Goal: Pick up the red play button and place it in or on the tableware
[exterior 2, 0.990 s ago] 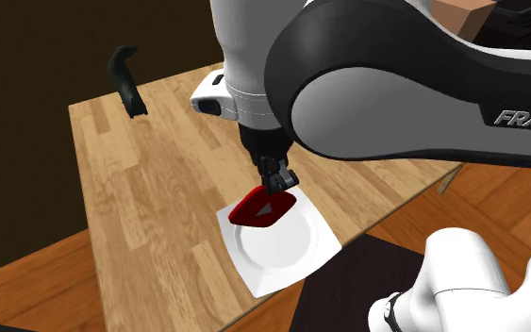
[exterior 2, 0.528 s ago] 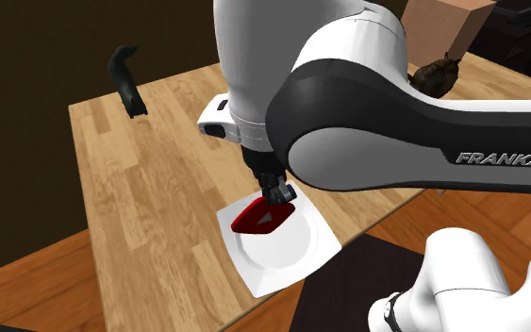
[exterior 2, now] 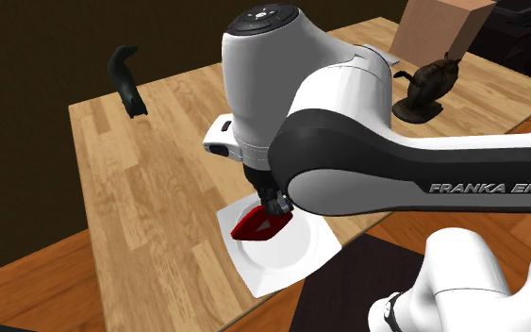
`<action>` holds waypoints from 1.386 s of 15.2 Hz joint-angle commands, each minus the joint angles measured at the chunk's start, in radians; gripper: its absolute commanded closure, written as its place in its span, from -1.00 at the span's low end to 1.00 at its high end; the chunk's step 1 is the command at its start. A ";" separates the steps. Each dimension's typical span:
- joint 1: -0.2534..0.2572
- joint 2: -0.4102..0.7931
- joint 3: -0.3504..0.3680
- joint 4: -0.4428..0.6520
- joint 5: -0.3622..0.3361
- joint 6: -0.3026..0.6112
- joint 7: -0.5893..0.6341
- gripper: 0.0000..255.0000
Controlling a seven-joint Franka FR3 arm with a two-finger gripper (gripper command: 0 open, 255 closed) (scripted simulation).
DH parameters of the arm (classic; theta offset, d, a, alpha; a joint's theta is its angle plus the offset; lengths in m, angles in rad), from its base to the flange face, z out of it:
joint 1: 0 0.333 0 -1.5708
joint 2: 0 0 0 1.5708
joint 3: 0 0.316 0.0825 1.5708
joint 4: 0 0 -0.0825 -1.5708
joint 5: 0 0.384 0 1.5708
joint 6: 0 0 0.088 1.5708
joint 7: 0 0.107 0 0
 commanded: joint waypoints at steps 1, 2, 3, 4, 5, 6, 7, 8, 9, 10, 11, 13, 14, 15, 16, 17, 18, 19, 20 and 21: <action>-0.001 0.005 -0.001 -0.035 -0.002 0.024 0.003 1.00; -0.002 0.005 -0.002 -0.048 -0.002 0.038 0.004 1.00; -0.002 0.005 -0.002 -0.051 -0.002 0.040 0.004 1.00; -0.002 0.005 -0.002 -0.051 -0.002 0.040 0.004 1.00; -0.002 0.005 -0.001 -0.051 -0.002 0.040 0.004 1.00; -0.002 0.005 -0.001 -0.051 -0.002 0.040 0.004 1.00; -0.003 0.005 -0.001 -0.051 -0.002 0.040 0.004 1.00; -0.003 0.005 -0.001 -0.051 -0.002 0.040 0.003 1.00; -0.003 0.005 -0.001 -0.051 -0.002 0.040 0.003 1.00; -0.003 0.005 -0.001 -0.051 -0.002 0.040 0.003 1.00; -0.002 0.004 0.000 -0.051 -0.001 0.040 0.005 -1.00; -0.002 0.000 0.002 -0.055 -0.001 0.039 0.006 -1.00; -0.002 0.000 0.001 -0.056 -0.001 0.040 0.006 -1.00; -0.003 0.000 0.001 -0.056 -0.002 0.040 0.006 -1.00; -0.003 0.005 -0.001 -0.051 -0.002 0.040 0.003 -1.00; -0.002 0.006 0.002 -0.017 0.000 0.007 0.003 -1.00; 0.000 0.008 0.005 0.018 0.003 -0.026 0.002 -1.00; 0.001 0.011 0.007 0.054 0.005 -0.059 0.001 -1.00; 0.002 0.015 0.009 0.083 0.007 -0.084 0.000 -1.00; 0.002 0.015 0.009 0.083 0.007 -0.084 0.000 -1.00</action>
